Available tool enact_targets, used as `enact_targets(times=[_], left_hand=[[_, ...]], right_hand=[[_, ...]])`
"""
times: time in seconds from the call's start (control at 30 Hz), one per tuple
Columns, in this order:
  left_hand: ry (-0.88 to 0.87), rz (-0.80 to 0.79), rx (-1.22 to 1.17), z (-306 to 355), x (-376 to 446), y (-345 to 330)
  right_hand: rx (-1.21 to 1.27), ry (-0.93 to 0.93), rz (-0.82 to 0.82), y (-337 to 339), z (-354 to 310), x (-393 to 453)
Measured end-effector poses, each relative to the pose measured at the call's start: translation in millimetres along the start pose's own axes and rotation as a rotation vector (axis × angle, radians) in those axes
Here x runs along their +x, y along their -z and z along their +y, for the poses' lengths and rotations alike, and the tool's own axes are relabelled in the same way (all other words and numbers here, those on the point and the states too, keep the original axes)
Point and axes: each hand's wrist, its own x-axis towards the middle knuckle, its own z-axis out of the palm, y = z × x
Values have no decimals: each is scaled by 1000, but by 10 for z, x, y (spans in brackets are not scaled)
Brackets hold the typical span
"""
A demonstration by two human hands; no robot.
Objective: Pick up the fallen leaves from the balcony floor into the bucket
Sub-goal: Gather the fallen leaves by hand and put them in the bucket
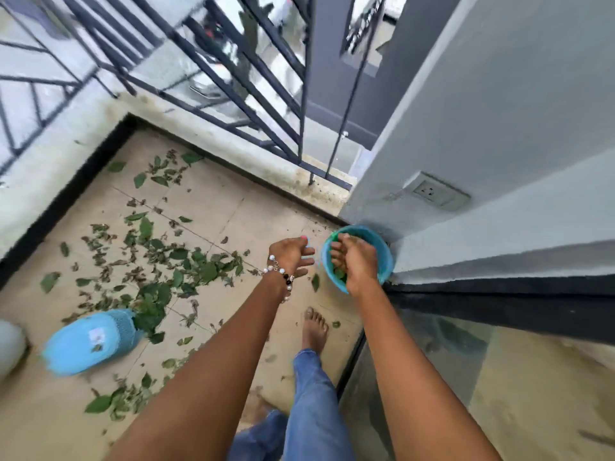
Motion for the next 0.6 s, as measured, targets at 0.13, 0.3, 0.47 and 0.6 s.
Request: enact_targets(times=[0.13,0.3,0.47,0.6], left_hand=[[-69,52,-96,69,-529,729],[-211,207,-204,15,-1114,1697],[-396,334,-190,-43,-1702,2491],[-524,460,-159,-109,-2064,3067]], right_hand=[[-107,136,-112,-408,-107,-748],[-242,249,-227,-945,-126,-1602],[-355,345,-367,-1467,-47,-2265],[-474,475,-477,-1862,68,-2740]])
